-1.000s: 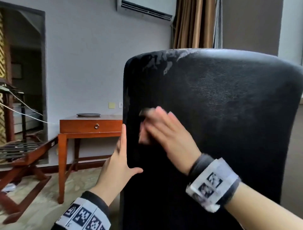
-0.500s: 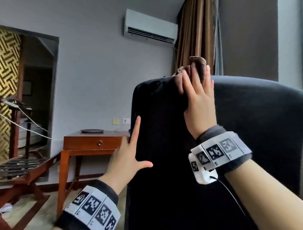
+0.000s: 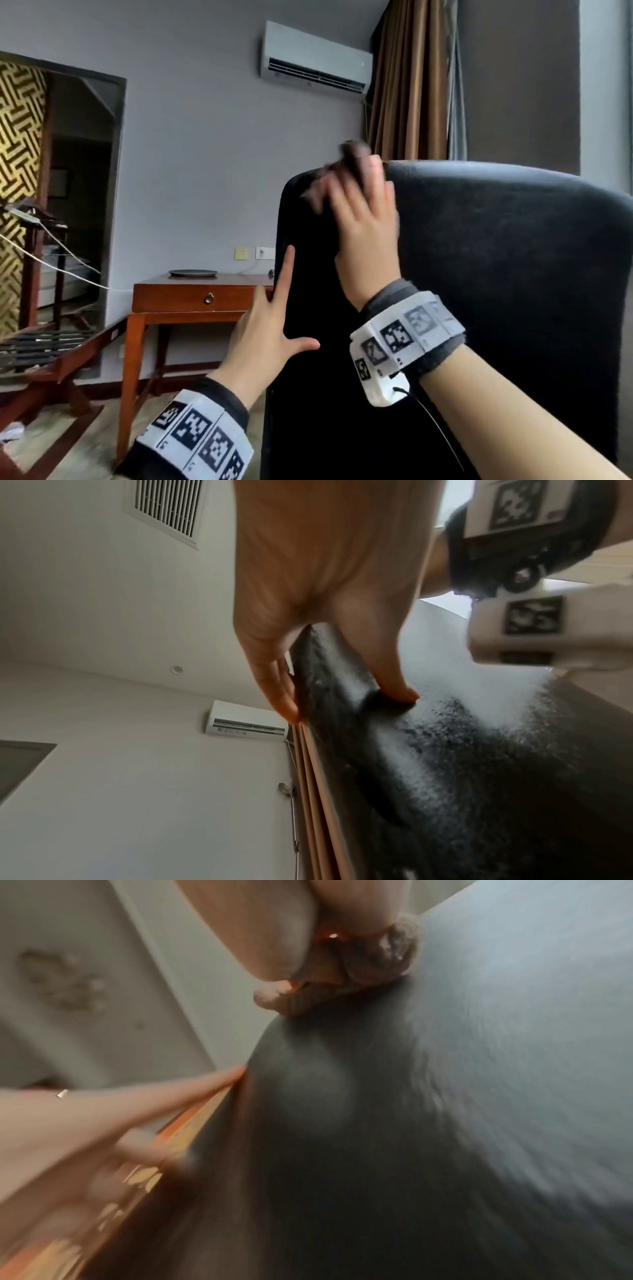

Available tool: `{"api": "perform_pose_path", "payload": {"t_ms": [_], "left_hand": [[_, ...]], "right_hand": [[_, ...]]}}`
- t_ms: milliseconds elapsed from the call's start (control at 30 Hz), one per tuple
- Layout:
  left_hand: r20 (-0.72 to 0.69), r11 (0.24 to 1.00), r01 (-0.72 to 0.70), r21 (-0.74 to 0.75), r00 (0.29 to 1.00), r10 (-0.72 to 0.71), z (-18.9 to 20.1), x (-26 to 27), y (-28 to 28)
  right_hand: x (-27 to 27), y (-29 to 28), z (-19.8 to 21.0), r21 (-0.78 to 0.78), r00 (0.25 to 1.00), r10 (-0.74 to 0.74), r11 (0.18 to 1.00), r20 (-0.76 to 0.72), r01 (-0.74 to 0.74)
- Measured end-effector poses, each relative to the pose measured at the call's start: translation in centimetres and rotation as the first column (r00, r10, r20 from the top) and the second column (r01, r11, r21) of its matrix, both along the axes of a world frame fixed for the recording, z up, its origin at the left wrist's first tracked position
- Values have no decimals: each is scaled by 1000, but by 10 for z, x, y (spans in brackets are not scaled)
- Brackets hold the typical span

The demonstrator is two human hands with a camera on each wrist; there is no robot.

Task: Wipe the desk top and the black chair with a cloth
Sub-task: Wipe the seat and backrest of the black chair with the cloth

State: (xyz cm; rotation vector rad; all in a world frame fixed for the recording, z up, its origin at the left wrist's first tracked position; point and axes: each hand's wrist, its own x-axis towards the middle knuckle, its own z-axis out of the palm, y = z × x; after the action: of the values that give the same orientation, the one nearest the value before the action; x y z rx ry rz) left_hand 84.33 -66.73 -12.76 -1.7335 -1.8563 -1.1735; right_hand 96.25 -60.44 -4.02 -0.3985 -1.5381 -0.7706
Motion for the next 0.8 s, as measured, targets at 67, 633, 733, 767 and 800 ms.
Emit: {"api": "perform_pose_path", "payload": {"t_ms": [67, 633, 733, 767, 800], "left_hand": [[8, 999, -18, -36, 1000, 19, -2, -4, 1], [156, 969, 142, -204, 982, -111, -127, -2, -10], [174, 959, 158, -234, 978, -118, -147, -7, -16], [172, 958, 159, -240, 978, -119, -150, -9, -17], [168, 959, 159, -236, 978, -120, -151, -10, -17]], "right_hand": [[-8, 3, -25, 80, 964, -3, 997, 265, -19], [56, 30, -231, -183, 824, 21, 978, 566, 100], [68, 22, -236, -228, 787, 71, 970, 612, 89], [68, 18, -219, -236, 808, 108, 971, 579, 39], [65, 12, -198, -243, 839, 151, 970, 522, -24]]}}
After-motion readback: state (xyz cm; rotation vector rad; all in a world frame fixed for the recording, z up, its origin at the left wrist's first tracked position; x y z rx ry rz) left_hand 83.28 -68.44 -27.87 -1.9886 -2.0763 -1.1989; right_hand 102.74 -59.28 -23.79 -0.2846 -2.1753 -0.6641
